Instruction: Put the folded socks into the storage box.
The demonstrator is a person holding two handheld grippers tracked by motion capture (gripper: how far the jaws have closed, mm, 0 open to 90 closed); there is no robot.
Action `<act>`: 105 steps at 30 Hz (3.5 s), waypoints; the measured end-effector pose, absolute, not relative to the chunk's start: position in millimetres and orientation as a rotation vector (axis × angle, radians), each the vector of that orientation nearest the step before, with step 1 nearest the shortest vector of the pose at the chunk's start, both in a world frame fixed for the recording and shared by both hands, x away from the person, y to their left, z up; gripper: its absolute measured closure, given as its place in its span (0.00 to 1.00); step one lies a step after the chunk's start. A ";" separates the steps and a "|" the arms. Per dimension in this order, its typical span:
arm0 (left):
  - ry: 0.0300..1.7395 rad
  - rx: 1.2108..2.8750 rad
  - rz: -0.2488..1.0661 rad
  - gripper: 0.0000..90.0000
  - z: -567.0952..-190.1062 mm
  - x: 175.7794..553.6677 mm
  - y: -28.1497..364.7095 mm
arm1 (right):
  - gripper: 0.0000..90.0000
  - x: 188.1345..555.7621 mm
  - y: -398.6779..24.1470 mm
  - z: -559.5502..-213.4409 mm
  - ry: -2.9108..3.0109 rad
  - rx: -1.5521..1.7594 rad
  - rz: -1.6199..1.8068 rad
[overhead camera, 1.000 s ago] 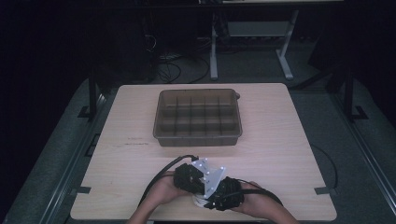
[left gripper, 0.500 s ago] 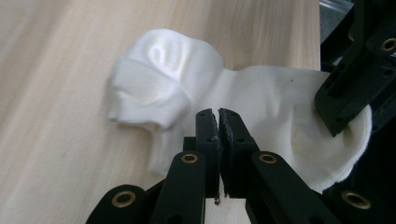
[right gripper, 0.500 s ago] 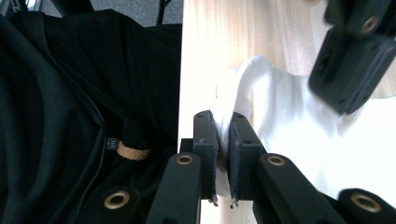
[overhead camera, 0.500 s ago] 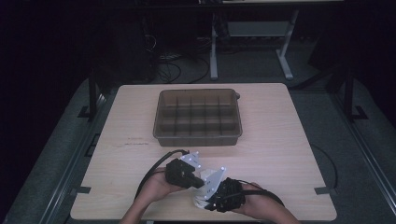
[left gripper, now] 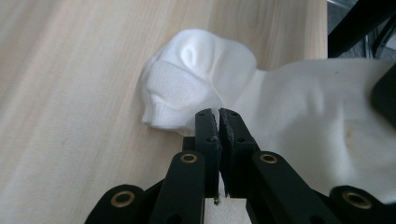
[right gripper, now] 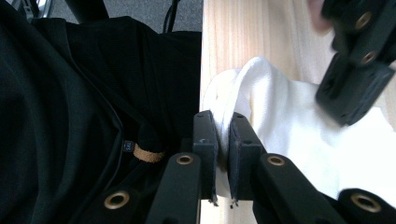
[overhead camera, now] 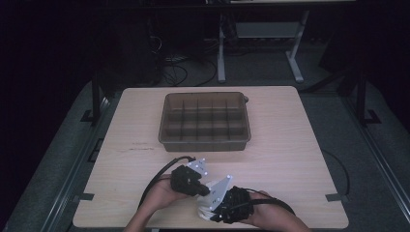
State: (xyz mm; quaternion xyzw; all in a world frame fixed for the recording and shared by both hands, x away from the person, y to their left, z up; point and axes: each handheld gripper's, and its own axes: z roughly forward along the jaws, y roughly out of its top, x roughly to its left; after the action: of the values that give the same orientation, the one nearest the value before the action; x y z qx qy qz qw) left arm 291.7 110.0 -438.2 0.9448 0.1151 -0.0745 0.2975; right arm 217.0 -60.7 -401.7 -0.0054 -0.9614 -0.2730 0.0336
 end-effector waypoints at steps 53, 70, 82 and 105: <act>0.363 2.487 -0.183 0.96 -435.6 301.7 128.2 | 0.92 264.7 -59.2 -409.7 -2.943 -0.164 -0.750; 0.336 2.452 -0.162 0.94 -422.2 291.2 137.1 | 0.93 285.2 -54.0 -431.1 -2.952 -0.254 -0.659; 0.286 2.479 -0.216 0.91 -433.0 282.7 122.2 | 0.91 287.1 -57.5 -429.7 -2.955 -0.253 -0.681; 0.292 2.506 -0.205 0.98 -437.5 284.2 114.1 | 0.81 287.2 -80.2 -409.8 -3.024 -0.336 -0.771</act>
State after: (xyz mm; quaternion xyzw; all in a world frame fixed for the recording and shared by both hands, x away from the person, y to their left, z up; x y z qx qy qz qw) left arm 284.2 114.1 -437.5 0.9443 0.1100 -0.0772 0.3004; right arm 287.2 -80.2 -409.8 -0.1070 -0.9635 -0.2455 0.0012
